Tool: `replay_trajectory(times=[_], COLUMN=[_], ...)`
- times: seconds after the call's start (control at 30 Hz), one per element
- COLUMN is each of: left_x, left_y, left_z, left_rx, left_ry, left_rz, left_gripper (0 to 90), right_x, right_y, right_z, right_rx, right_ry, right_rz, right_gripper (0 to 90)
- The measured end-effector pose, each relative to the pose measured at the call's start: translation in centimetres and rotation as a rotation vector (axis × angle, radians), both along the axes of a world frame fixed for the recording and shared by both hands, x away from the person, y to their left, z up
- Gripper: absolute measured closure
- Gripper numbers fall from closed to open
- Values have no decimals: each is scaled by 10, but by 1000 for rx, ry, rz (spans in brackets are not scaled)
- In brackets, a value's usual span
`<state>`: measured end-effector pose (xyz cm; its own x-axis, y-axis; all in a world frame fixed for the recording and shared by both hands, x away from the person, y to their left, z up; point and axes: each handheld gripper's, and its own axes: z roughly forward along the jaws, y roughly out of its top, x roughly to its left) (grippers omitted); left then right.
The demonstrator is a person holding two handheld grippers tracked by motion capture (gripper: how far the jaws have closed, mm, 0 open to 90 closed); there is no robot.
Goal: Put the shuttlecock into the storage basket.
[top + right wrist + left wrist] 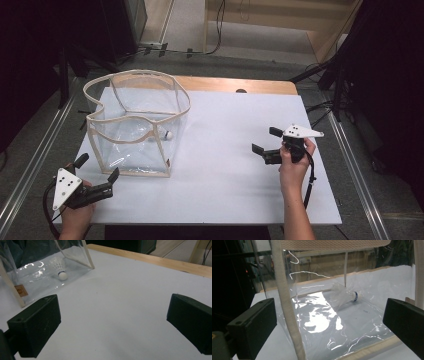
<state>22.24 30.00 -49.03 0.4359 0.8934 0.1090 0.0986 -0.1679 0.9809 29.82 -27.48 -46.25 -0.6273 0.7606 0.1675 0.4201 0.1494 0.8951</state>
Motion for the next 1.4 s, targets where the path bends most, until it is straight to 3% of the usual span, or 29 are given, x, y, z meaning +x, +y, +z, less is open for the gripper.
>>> replay_trajectory(times=[1.4], left_x=[0], left_y=[-1], left_z=[0], left_rx=[0], left_ry=[-1], left_rz=[3], left_gripper=[0], right_x=[-36], right_y=[-44], right_z=[-35], right_rx=[15], right_ry=[43], right_rz=[-100], right_gripper=[0])
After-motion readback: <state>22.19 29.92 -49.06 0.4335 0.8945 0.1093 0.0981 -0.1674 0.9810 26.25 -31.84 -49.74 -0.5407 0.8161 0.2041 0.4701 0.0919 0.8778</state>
